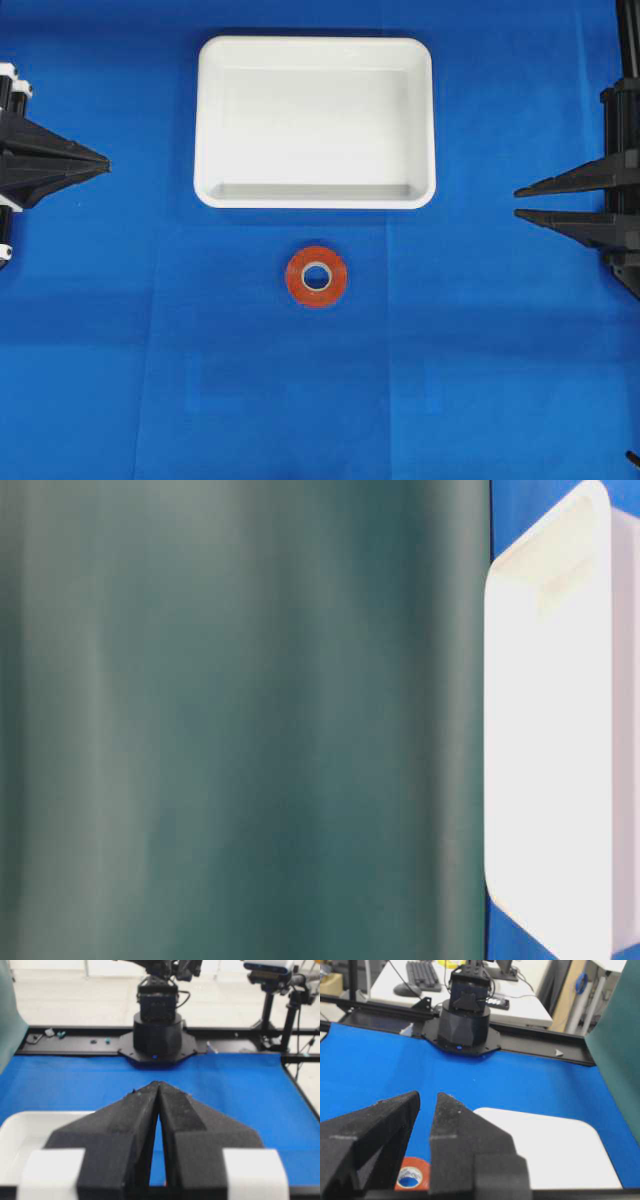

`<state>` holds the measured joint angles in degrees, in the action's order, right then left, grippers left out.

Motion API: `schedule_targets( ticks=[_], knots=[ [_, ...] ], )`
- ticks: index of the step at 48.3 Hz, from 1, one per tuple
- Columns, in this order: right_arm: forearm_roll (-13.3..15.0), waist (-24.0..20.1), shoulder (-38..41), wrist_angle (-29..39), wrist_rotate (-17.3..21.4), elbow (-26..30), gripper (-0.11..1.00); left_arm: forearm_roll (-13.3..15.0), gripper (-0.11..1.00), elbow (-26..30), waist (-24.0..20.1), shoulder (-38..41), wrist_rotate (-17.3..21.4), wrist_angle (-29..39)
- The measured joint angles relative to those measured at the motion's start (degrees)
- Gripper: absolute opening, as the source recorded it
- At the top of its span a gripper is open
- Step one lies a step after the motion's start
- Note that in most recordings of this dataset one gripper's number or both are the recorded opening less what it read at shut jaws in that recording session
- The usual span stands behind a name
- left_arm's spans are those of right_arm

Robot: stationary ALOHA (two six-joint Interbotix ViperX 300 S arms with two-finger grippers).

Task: Place one roll of tape in the white case with the left arm.
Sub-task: 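Move the left gripper open toward the orange tape roll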

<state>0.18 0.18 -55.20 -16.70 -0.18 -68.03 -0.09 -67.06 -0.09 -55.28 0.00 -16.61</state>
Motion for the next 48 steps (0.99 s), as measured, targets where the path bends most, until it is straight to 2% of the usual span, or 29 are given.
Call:
schedule_targets(
  ticks=[4,10,19,34,39,48],
  knots=[
    [0.1,0.0,0.2,0.2,-0.4,0.4,-0.05,-0.9,0.0,0.2,1.1,0.5,-1.1,0.0],
    [0.1,0.0,1.0,0.8,-0.6,1.1,-0.11,-1.4,0.0,1.1,4.1,4.0,-0.3,-1.6],
    [0.1,0.0,2.4,1.1,-0.6,1.2,-0.11,-1.5,0.0,4.8,5.4,14.2,-0.5,-4.6],
    [0.1,0.1,3.3,1.0,-0.7,1.2,-0.11,-1.6,0.03,13.6,6.0,29.6,-2.0,-4.3],
    [0.1,0.2,3.5,1.1,-0.7,1.3,-0.11,-1.6,0.25,16.8,6.9,33.9,-3.4,-2.4],
    [0.1,0.4,4.4,1.4,-0.7,1.3,-0.11,-1.6,0.78,22.1,8.0,40.1,-7.5,4.2]
  ],
)
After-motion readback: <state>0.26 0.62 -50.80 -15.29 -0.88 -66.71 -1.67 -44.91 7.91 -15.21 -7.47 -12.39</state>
